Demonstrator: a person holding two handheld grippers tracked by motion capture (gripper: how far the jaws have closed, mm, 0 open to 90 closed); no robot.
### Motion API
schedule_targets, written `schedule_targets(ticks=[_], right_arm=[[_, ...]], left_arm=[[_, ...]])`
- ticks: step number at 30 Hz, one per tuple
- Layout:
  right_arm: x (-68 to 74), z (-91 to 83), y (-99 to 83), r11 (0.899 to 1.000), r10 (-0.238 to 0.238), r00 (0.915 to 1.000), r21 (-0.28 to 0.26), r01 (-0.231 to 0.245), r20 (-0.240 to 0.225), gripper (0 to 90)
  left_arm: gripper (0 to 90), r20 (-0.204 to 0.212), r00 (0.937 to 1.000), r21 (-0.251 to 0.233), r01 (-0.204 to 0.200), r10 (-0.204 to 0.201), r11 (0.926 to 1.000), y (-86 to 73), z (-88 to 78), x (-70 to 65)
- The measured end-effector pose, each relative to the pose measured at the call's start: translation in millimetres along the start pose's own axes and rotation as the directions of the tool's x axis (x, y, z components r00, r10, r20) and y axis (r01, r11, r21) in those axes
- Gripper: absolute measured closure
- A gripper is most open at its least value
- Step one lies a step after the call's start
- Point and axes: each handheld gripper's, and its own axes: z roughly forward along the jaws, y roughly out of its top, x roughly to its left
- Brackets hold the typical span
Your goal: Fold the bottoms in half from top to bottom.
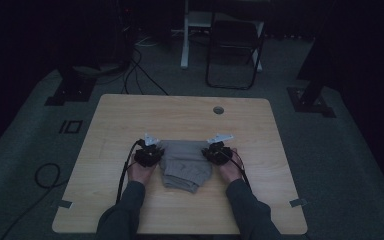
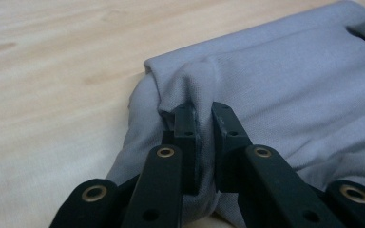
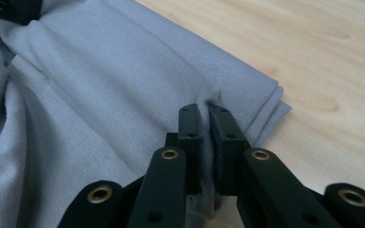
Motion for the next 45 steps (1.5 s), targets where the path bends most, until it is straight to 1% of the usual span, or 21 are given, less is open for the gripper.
schedule_targets(ticks=[3, 6, 8, 10, 11, 12, 16, 20, 22, 24, 26, 27, 30, 32, 34, 35, 37, 38, 40, 41, 45], right_arm=[[-4.6, 8.6, 9.2, 1.000, 0.003, 0.9995, 0.003, -0.003, 0.032, 85.1], [-4.0, 15.8, 20.0, 0.999, -0.042, 0.9960, 0.033, 0.039, 0.079, 85.1], [-4.2, 19.7, 25.9, 0.998, -0.051, 0.9935, 0.052, 0.046, 0.102, 85.1], [-7.2, 22.6, 29.1, 0.999, -0.026, 0.9938, 0.050, 0.021, 0.108, 85.2], [-10.2, 24.0, 29.9, 0.999, 0.002, 0.9946, 0.043, -0.007, 0.104, 85.2], [-11.3, 24.5, 30.3, 0.999, 0.008, 0.9946, 0.041, -0.013, 0.104, 85.1], [-12.9, 28.5, 35.6, 0.999, 0.001, 0.9919, 0.051, -0.007, 0.127, 85.1], [-16.4, 30.3, 38.6, 0.998, 0.032, 0.9917, 0.049, -0.038, 0.124, 85.4], [-20.5, 29.0, 38.6, 0.998, 0.052, 0.9923, 0.036, -0.056, 0.112, 85.5], [-24.9, 24.1, 39.1, 0.996, 0.085, 0.9912, 0.000, -0.085, 0.102, 85.5], [-28.6, 15.1, 41.6, 0.993, 0.111, 0.9903, -0.050, -0.107, 0.084, 85.6], [-29.9, 8.7, 44.1, 0.991, 0.114, 0.9903, -0.079, -0.108, 0.079, 85.7], [-32.0, -6.4, 50.3, 0.986, 0.105, 0.9921, -0.138, -0.094, 0.069, 85.8], [-33.4, -17.1, 54.2, 0.979, 0.105, 0.9926, -0.180, -0.092, 0.062, 85.8], [-33.3, -26.6, 57.0, 0.974, 0.098, 0.9933, -0.211, -0.083, 0.062, 85.8], [-32.6, -32.4, 58.2, 0.970, 0.090, 0.9943, -0.233, -0.074, 0.057, 85.8], [-30.4, -40.9, 58.7, 0.964, 0.075, 0.9959, -0.259, -0.059, 0.052, 85.8], [-28.7, -45.2, 58.4, 0.962, 0.061, 0.9968, -0.271, -0.046, 0.050, 85.8], [-24.6, -52.3, 56.1, 0.957, 0.029, 0.9983, -0.290, -0.013, 0.050, 85.8], [-22.9, -55.1, 54.8, 0.955, 0.018, 0.9985, -0.295, -0.002, 0.052, 85.8], [-17.4, -66.9, 50.4, 0.943, -0.004, 0.9990, -0.332, 0.018, 0.045, 85.8]], left_arm=[[82.1, -0.034, 0.9993, -0.005, 0.013, -0.014, 0.9999, 7.7, 8.1, 3.1], [82.2, -0.064, 0.9968, -0.014, 0.047, -0.048, 0.9988, 14.1, 15.4, 4.6], [82.2, -0.084, 0.9952, -0.008, 0.051, -0.051, 0.9987, 18.4, 18.8, 4.2], [82.2, -0.096, 0.9940, 0.000, 0.052, -0.051, 0.9987, 22.6, 21.6, 4.2], [82.2, -0.099, 0.9939, 0.006, 0.049, -0.048, 0.9988, 23.8, 22.2, 4.4], [82.2, -0.101, 0.9937, 0.008, 0.048, -0.047, 0.9988, 25.4, 23.4, 4.8], [82.2, -0.120, 0.9917, 0.028, 0.051, -0.048, 0.9983, 32.5, 27.9, 5.0], [82.2, -0.131, 0.9902, 0.036, 0.052, -0.047, 0.9980, 37.9, 30.2, 5.0], [82.3, -0.122, 0.9909, 0.028, 0.060, -0.056, 0.9978, 40.2, 29.0, 6.4], [82.4, -0.108, 0.9920, 0.000, 0.066, -0.065, 0.9978, 43.7, 23.5, 9.7], [82.5, -0.078, 0.9932, -0.043, 0.084, -0.087, 0.9956, 48.7, 13.9, 14.4], [82.7, -0.074, 0.9935, -0.056, 0.083, -0.087, 0.9950, 50.4, 10.0, 15.2], [82.9, -0.053, 0.9966, -0.097, 0.057, -0.062, 0.9936, 58.5, -5.5, 17.4], [83.1, -0.025, 0.9967, -0.139, 0.073, -0.077, 0.9876, 63.6, -16.7, 17.7], [83.2, -0.005, 0.9971, -0.187, 0.074, -0.076, 0.9796, 67.6, -28.9, 16.4], [83.2, 0.001, 0.9971, -0.199, 0.075, -0.076, 0.9772, 68.1, -32.6, 15.6], [83.2, 0.011, 0.9980, -0.215, 0.062, -0.062, 0.9746, 68.1, -41.1, 13.0], [83.2, 0.013, 0.9987, -0.223, 0.051, -0.049, 0.9736, 67.1, -45.6, 11.7], [83.2, 0.026, 0.9988, -0.244, 0.047, -0.041, 0.9688, 64.2, -53.9, 9.8], [83.2, 0.029, 0.9990, -0.248, 0.041, -0.035, 0.9679, 62.9, -57.6, 8.9], [83.1, 0.046, 0.9989, -0.279, 0.021, -0.009, 0.9602, 58.1, -73.0, 3.4]])
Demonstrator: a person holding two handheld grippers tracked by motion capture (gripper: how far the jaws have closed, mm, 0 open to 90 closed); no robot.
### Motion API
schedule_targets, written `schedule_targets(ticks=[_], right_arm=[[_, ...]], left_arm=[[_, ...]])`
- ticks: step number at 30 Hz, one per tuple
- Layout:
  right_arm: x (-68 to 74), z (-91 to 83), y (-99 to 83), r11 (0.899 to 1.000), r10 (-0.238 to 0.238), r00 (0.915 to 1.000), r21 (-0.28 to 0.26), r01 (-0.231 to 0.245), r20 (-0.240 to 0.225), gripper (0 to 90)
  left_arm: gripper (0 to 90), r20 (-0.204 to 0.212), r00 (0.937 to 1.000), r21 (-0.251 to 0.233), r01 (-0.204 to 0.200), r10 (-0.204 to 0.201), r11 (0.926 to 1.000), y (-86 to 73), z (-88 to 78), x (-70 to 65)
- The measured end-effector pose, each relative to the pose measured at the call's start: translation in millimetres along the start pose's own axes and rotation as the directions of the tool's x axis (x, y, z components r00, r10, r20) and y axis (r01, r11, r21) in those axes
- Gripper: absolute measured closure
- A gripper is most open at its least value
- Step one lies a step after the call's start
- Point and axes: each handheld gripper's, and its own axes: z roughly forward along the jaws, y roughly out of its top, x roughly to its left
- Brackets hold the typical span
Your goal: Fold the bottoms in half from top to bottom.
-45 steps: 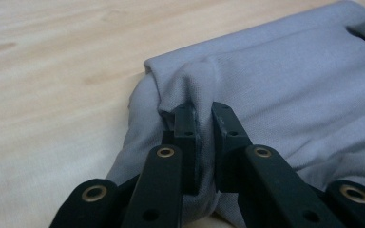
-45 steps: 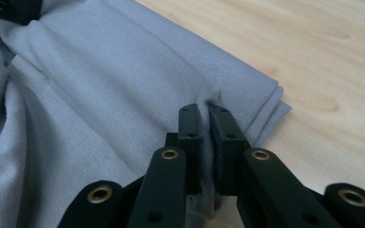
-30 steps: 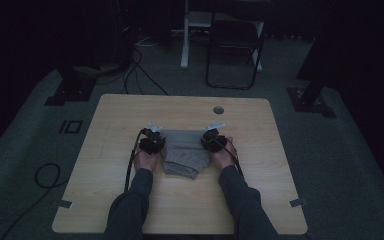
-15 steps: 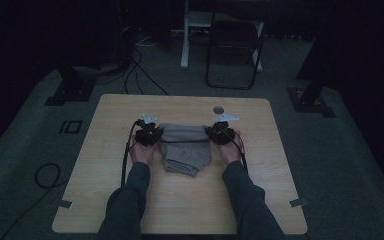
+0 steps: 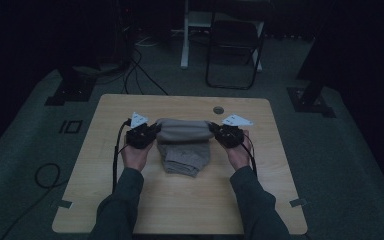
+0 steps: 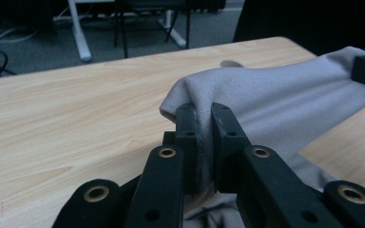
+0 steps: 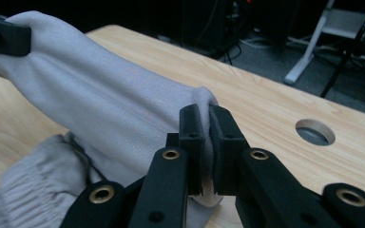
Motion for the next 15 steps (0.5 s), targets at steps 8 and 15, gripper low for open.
schedule_targets(ticks=[8, 15], right_arm=[[17.1, -27.5, -22.1, 0.998, -0.048, 0.9976, -0.030, 0.046, -0.050, 85.0], [24.2, -39.7, -69.5, 0.997, -0.073, 0.9487, -0.003, 0.076, -0.308, 62.3]], left_arm=[[80.4, 0.073, 0.9971, -0.032, -0.020, 0.022, 0.9993, -27.4, -27.4, -16.6], [67.4, 0.209, 0.9779, 0.005, 0.014, -0.015, 0.9999, -83.6, -42.2, -21.4]])
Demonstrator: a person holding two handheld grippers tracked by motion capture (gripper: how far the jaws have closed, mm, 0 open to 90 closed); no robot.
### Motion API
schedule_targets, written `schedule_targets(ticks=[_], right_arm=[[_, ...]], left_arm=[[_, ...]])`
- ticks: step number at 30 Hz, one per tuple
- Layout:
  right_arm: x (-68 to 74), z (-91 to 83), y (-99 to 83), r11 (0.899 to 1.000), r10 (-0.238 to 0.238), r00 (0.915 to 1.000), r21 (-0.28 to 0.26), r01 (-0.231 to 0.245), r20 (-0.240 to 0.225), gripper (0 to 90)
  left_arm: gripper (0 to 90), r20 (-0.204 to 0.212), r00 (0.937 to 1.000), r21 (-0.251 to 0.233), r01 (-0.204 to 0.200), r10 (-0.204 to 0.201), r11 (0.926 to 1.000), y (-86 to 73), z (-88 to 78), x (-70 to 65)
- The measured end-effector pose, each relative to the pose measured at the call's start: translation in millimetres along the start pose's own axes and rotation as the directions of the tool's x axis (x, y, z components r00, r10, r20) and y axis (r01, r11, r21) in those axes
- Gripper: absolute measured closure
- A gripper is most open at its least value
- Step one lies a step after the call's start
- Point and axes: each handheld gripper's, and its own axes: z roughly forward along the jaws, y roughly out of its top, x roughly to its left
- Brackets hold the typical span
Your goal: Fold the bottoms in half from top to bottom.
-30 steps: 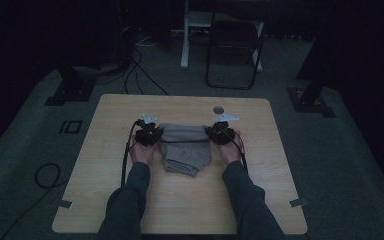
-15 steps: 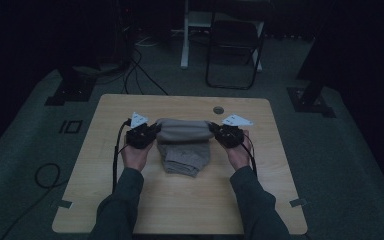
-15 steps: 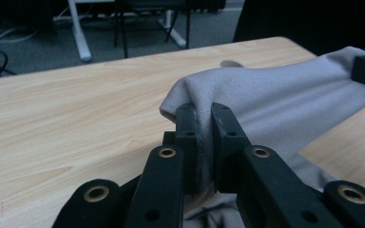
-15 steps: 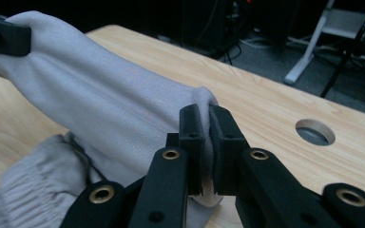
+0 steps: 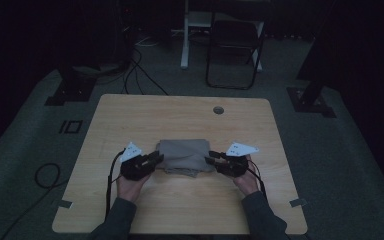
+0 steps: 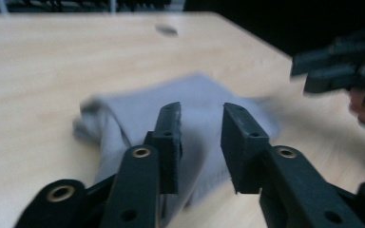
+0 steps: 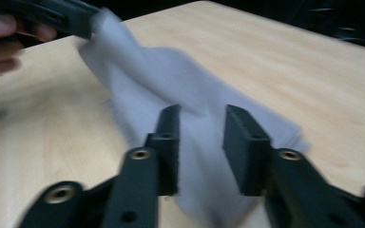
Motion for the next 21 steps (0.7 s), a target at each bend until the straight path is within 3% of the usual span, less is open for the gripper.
schedule_targets(ticks=[3, 4, 6, 7, 9, 10, 12, 13, 14, 15, 17, 18, 20, 21], right_arm=[[-4.6, -2.6, -2.6, 0.998, 0.051, 0.9987, -0.030, -0.051, 0.004, 58.7], [-10.0, 0.1, 2.6, 0.996, 0.090, 0.9940, -0.017, -0.089, 0.062, 59.3], [-11.7, 2.5, 4.7, 0.995, 0.103, 0.9906, 0.000, -0.103, 0.090, 60.7], [-18.1, 11.7, 8.8, 0.989, 0.136, 0.9787, 0.040, -0.144, 0.153, 63.9], [-20.5, 15.9, 9.7, 0.985, 0.153, 0.9739, 0.057, -0.164, 0.168, 65.0], [-26.1, 29.9, 10.8, 0.974, 0.177, 0.9613, 0.102, -0.202, 0.211, 66.9], [-28.2, 36.4, 11.0, 0.969, 0.180, 0.9568, 0.125, -0.212, 0.228, 67.4], [-31.7, 50.3, 11.4, 0.959, 0.192, 0.9522, 0.159, -0.233, 0.238, 68.2], [-31.7, 50.3, 11.4, 0.959, 0.192, 0.9522, 0.159, -0.233, 0.238, 68.2], [-33.9, 60.9, 11.6, 0.949, 0.198, 0.9495, 0.196, -0.248, 0.243, 68.6], [-34.4, 64.1, 11.5, 0.947, 0.196, 0.9505, 0.204, -0.247, 0.241, 68.6], [-34.1, 70.7, 11.1, 0.938, 0.194, 0.9550, 0.243, -0.247, 0.225, 68.6], [-32.5, 72.1, 10.7, 0.937, 0.189, 0.9593, 0.255, -0.240, 0.210, 68.5], [-26.3, 70.4, 10.1, 0.939, 0.177, 0.9689, 0.266, -0.219, 0.173, 68.1]], left_arm=[[62.9, -0.021, 0.9995, -0.007, 0.021, -0.021, 0.9998, -3.7, -1.1, 5.4], [61.1, -0.053, 0.9973, -0.018, 0.049, -0.050, 0.9986, 2.2, 0.6, 11.1], [60.5, -0.070, 0.9959, -0.010, 0.057, -0.058, 0.9983, 6.2, 3.5, 14.3], [60.6, -0.100, 0.9926, -0.001, 0.069, -0.069, 0.9976, 13.1, 10.6, 19.7], [60.7, -0.120, 0.9888, 0.007, 0.090, -0.088, 0.9959, 17.9, 16.9, 23.3], [61.9, -0.121, 0.9870, 0.018, 0.108, -0.105, 0.9940, 21.8, 22.2, 26.3], [62.1, -0.141, 0.9838, 0.025, 0.116, -0.111, 0.9930, 28.7, 32.0, 29.2], [62.2, -0.159, 0.9809, 0.063, 0.123, -0.112, 0.9903, 34.5, 42.7, 30.4], [62.2, -0.159, 0.9809, 0.063, 0.123, -0.112, 0.9903, 34.5, 42.7, 30.4], [62.5, -0.164, 0.9798, 0.106, 0.133, -0.115, 0.9855, 36.4, 51.3, 29.6], [63.1, -0.163, 0.9806, 0.128, 0.130, -0.108, 0.9832, 36.0, 54.7, 28.3], [63.2, -0.167, 0.9814, 0.153, 0.121, -0.095, 0.9808, 35.0, 56.6, 26.5], [63.3, -0.161, 0.9828, 0.175, 0.119, -0.091, 0.9774, 30.5, 56.6, 21.9], [63.2, -0.149, 0.9848, 0.178, 0.116, -0.089, 0.9772, 27.5, 54.5, 19.2]])
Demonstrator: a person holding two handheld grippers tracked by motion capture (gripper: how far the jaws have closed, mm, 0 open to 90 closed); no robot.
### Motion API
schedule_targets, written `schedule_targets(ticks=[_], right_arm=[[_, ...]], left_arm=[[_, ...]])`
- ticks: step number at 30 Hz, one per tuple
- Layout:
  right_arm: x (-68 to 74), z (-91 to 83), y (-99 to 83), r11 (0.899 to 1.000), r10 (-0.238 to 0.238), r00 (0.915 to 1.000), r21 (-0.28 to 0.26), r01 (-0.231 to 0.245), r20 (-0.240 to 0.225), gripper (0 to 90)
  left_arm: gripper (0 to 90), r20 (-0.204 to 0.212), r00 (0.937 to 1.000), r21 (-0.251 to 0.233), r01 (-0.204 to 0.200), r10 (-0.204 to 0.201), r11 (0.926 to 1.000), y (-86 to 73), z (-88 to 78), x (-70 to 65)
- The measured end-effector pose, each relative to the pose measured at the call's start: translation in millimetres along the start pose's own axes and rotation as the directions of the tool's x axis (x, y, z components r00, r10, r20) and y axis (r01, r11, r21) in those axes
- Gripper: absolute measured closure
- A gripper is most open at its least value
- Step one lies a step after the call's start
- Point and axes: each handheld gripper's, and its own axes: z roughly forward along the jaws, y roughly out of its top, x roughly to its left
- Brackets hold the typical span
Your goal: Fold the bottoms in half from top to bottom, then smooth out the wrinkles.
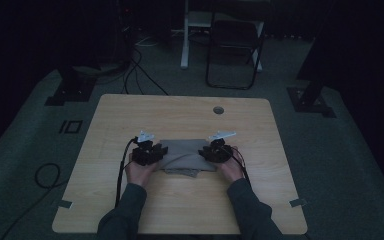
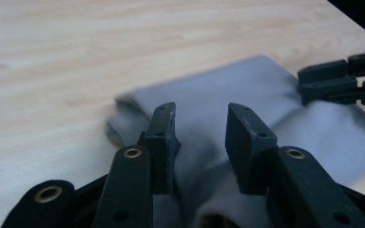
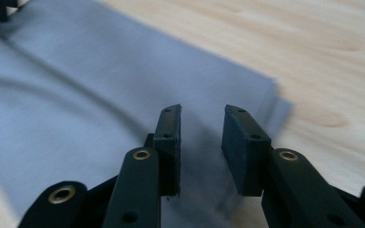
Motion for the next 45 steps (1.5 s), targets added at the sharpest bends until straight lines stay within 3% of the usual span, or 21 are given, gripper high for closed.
schedule_targets(ticks=[4, 7, 10, 14, 18, 22, 37, 45], right_arm=[[11.5, -9.7, -6.6, 0.999, -0.032, 0.9987, -0.009, 0.031, -0.040, 66.8], [27.7, -25.2, -17.1, 0.996, -0.093, 0.9920, -0.024, 0.091, -0.086, 62.2], [35.3, -35.6, -21.9, 0.991, -0.126, 0.9893, -0.054, 0.122, -0.073, 59.6], [35.0, -39.4, -24.1, 0.991, -0.106, 0.9925, -0.089, 0.101, -0.061, 55.7], [34.9, -32.8, -27.5, 0.993, -0.092, 0.9950, -0.072, 0.089, -0.037, 52.8], [40.0, -28.0, -31.5, 0.991, -0.126, 0.9920, -0.044, 0.126, -0.007, 51.3], [39.4, -25.9, -38.6, 0.993, -0.111, 0.9937, -0.048, 0.110, -0.017, 49.5], [38.0, -23.8, -45.4, 0.994, -0.112, 0.9935, 0.012, 0.112, -0.018, 48.1]], left_arm=[[62.3, 0.010, 0.9985, 0.024, -0.054, 0.054, 0.9983, -17.1, -9.8, -10.5], [60.7, 0.021, 0.9967, 0.025, -0.079, 0.079, 0.9966, -29.9, -17.3, -15.5], [60.0, 0.008, 0.9947, 0.027, -0.103, 0.102, 0.9944, -39.9, -22.1, -17.9], [59.5, 0.009, 0.9952, 0.020, -0.097, 0.097, 0.9951, -48.3, -21.9, -16.3], [57.3, 0.006, 0.9937, 0.036, -0.112, 0.112, 0.9931, -53.8, -18.9, -18.4], [56.1, 0.006, 0.9951, 0.040, -0.099, 0.099, 0.9943, -57.5, -17.8, -15.4], [54.0, -0.003, 0.9963, 0.077, -0.085, 0.085, 0.9934, -64.6, -10.0, -9.6], [53.2, -0.011, 0.9954, 0.090, -0.094, 0.095, 0.9915, -66.6, -8.7, -9.3]])
